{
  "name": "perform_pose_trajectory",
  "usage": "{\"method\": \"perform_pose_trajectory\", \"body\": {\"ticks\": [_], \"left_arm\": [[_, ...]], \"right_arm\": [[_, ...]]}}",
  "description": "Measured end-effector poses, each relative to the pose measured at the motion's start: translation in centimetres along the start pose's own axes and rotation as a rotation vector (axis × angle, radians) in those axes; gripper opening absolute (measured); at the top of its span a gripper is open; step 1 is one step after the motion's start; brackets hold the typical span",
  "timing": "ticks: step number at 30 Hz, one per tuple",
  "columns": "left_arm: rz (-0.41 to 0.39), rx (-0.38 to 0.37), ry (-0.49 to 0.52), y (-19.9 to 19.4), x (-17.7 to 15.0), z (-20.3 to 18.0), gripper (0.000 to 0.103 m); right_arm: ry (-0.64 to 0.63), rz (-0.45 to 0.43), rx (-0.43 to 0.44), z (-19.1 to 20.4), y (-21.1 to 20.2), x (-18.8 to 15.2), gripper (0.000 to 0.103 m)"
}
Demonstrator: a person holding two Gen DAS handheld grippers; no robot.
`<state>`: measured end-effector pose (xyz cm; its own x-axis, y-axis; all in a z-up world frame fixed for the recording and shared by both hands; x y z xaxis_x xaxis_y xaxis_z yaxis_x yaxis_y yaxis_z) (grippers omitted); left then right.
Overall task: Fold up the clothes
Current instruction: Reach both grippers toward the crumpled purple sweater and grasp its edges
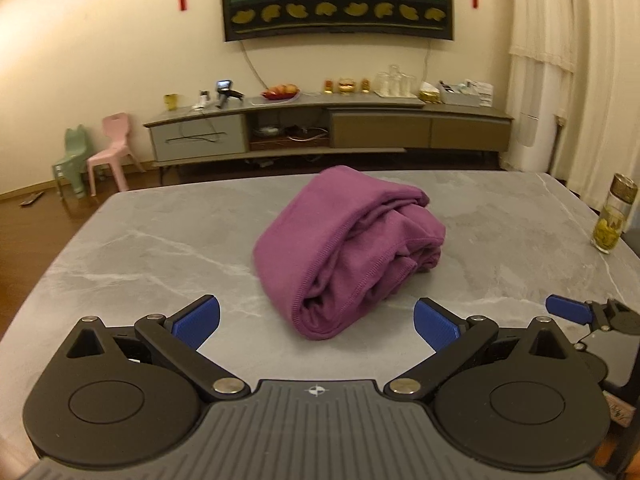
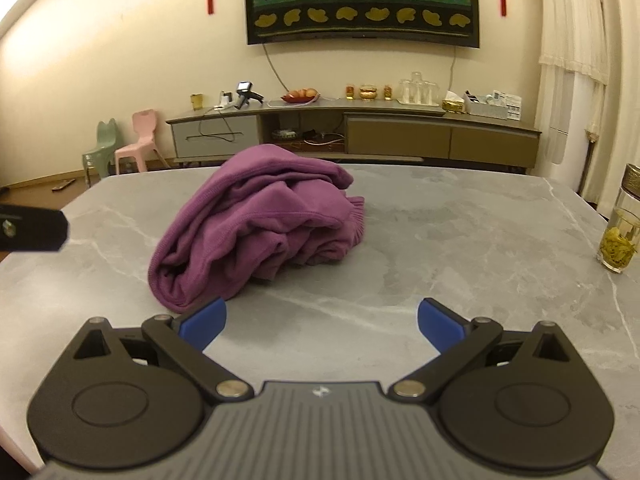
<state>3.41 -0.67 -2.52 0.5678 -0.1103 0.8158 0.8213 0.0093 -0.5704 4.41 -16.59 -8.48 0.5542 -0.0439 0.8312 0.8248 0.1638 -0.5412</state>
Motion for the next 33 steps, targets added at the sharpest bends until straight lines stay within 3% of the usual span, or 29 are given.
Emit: {"method": "perform_pose_trajectory", "body": {"ticks": [1, 2, 3, 5, 7, 10, 11, 12, 13, 14, 15, 19, 27, 30, 33], "left_arm": [[0.011, -0.016, 0.000, 0.8, -0.2, -1.1, 0.078], [0.022, -0.031, -0.001, 1.6, -0.4, -2.2, 0.036], [0.032, -0.047, -0.001, 2.3, -0.6, -3.3, 0.002], [0.037, -0.066, -0.008, 3.8, -1.2, -2.5, 0.000], [0.036, -0.078, -0.016, 5.1, -1.4, -1.1, 0.000], [0.037, -0.069, -0.021, 4.4, -1.1, -3.9, 0.001], [0.035, -0.058, -0.032, 5.0, -0.9, -3.9, 0.006], [0.034, -0.046, -0.054, 5.8, -0.6, -3.7, 0.029], [0.032, -0.033, -0.075, 6.7, -0.4, -3.6, 0.051], [0.030, -0.021, -0.096, 7.5, -0.1, -3.4, 0.096], [0.022, -0.013, -0.121, 8.1, 0.2, -3.2, 0.102], [-0.022, -0.051, -0.178, 10.1, 2.0, -2.5, 0.102], [-0.005, -0.005, 0.064, 16.7, 3.0, -5.1, 0.102], [-0.007, 0.003, 0.074, 19.5, 3.3, -5.9, 0.102], [0.005, -0.026, 0.071, 22.3, 3.1, -6.2, 0.100]], "right_arm": [[0.006, -0.001, 0.004, 0.0, 0.1, 0.1, 0.103], [0.017, 0.007, 0.022, 0.0, 0.4, 0.1, 0.092], [0.029, 0.014, 0.040, -0.1, 0.6, 0.1, 0.081], [0.054, 0.045, 0.079, -0.1, 1.4, 0.1, 0.017], [0.063, 0.076, 0.062, -0.1, 2.5, -0.1, 0.002], [0.063, 0.090, 0.016, -0.1, 3.7, -0.3, 0.003], [0.073, 0.095, 0.010, -0.2, 4.0, -0.3, 0.011], [0.083, 0.094, 0.000, -0.3, 4.2, -0.3, 0.017], [0.088, 0.095, -0.007, -0.3, 4.4, -0.3, 0.043], [0.087, 0.088, -0.009, -0.2, 4.5, -0.1, 0.068], [0.086, 0.081, -0.011, -0.2, 4.5, 0.1, 0.075], [0.043, 0.112, -0.048, -0.2, 6.0, 0.5, 0.078], [-0.019, 0.229, -0.070, -1.3, 10.1, 2.3, 0.085], [-0.043, 0.247, -0.070, -1.9, 12.0, 4.2, 0.088], [-0.009, 0.210, -0.053, -2.5, 13.6, 5.9, 0.094]]}}
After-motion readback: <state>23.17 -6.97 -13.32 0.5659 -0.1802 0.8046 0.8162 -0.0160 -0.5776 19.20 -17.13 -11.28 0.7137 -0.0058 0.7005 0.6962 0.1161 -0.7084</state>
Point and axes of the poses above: each gripper's, at about its wrist camera, not at the fingertips, and y roughly the way its jaws point, z to its left, x to its top, the point moved 4 cm from there along y, roughly the way its jaws point, and after that the axes turned 6 degrees about x, right-handed, at the moved point
